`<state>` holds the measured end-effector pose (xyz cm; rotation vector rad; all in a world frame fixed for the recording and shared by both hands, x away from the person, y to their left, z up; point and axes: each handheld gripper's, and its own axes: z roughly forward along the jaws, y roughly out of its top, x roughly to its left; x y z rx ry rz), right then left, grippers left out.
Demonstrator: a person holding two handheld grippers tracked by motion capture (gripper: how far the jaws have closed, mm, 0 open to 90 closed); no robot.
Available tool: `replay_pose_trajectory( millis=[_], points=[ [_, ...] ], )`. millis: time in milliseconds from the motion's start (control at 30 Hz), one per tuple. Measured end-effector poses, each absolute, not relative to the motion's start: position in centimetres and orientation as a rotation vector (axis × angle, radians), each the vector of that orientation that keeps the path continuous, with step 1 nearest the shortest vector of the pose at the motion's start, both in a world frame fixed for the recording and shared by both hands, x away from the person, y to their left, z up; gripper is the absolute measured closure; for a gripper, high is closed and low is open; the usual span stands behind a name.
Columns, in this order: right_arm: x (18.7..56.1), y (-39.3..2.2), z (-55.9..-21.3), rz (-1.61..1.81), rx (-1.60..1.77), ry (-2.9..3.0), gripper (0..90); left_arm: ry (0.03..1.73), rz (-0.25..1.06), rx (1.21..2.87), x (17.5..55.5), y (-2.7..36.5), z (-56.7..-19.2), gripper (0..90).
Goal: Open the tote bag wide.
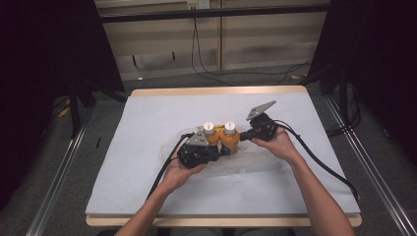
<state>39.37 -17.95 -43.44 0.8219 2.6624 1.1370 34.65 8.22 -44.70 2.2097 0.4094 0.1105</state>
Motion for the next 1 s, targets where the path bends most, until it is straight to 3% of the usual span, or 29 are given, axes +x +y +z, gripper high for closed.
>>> replay_pose_trajectory(
  millis=[367,867,1000],
  points=[
    [40.2,-16.5,-46.8,1.06,0.94,2.749,90.0,0.375,0.175,2.316,33.3,7.2,-47.3,90.0],
    [43.2,-16.0,-48.2,1.093,1.127,2.59,90.0,0.316,-0.005,2.335,31.7,7.5,-48.0,90.0],
    [44.3,-15.8,-48.5,1.122,1.199,2.519,90.0,0.271,0.014,2.35,30.9,7.3,-47.9,90.0]
  ],
)
